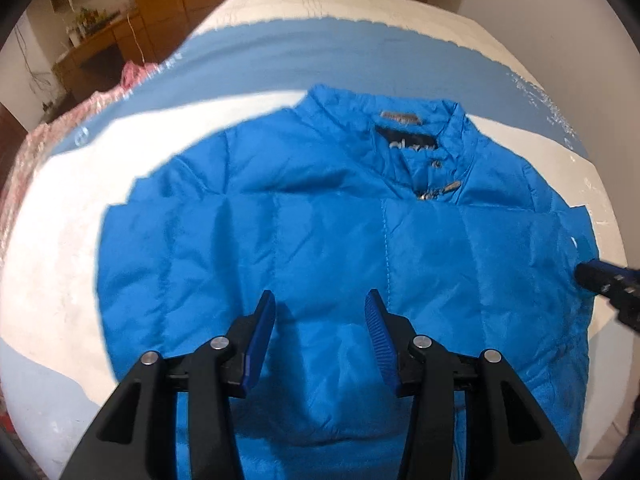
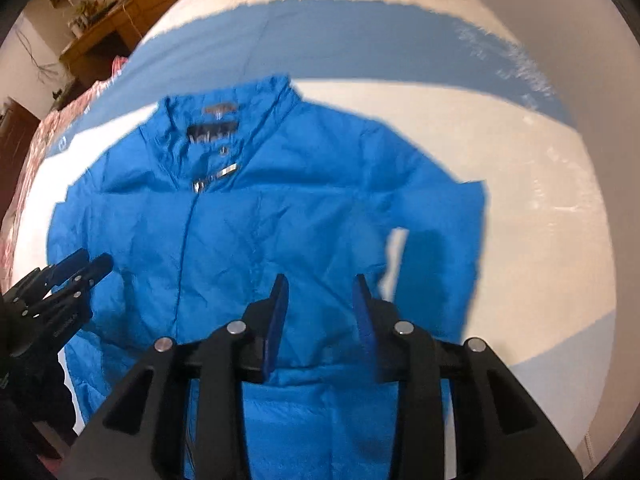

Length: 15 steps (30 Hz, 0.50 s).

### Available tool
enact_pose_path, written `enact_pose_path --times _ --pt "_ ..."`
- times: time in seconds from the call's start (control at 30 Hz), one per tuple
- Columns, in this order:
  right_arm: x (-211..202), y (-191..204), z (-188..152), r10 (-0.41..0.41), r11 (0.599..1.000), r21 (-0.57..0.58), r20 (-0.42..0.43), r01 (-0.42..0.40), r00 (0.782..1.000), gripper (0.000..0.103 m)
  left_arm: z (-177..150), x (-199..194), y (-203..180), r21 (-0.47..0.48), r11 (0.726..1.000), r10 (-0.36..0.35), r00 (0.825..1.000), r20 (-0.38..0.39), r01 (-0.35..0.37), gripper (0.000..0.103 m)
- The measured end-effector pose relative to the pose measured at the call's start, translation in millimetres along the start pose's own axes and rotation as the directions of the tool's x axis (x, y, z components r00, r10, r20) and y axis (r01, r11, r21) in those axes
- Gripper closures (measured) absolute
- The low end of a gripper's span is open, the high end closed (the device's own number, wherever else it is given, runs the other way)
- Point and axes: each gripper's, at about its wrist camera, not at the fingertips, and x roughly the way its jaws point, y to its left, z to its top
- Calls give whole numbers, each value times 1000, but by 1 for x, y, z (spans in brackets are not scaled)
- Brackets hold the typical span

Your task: Fold large clothes

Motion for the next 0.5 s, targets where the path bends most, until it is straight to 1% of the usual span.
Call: enact_pose_path --times 0.1,0.17,0.27,0.37,0.43,0.5 --pt "22 1 8 -17 1000 15 -35 17 999 71 4 13 2 -4 1000 12 1000 -5 -12 56" --pt "38 -4 9 -7 1000 20 -64 8 998 73 7 18 3 -1 1000 3 1000 -12 -3 56" --pt "49 -7 8 -4 1000 17 -69 5 998 74 8 27 1 9 1000 -6 1000 -21 6 56" --pt "46 -6 7 -18 1000 2 -67 18 998 74 7 26 1 14 1000 -2 1000 -19 2 56" --pt "36 -9 4 1 1000 19 -54 0 999 74 5 18 4 3 1000 -8 1000 -13 9 56" --pt "19 -9 -3 29 999 28 -25 -29 999 73 0 3 6 -15 999 -29 1000 6 29 56"
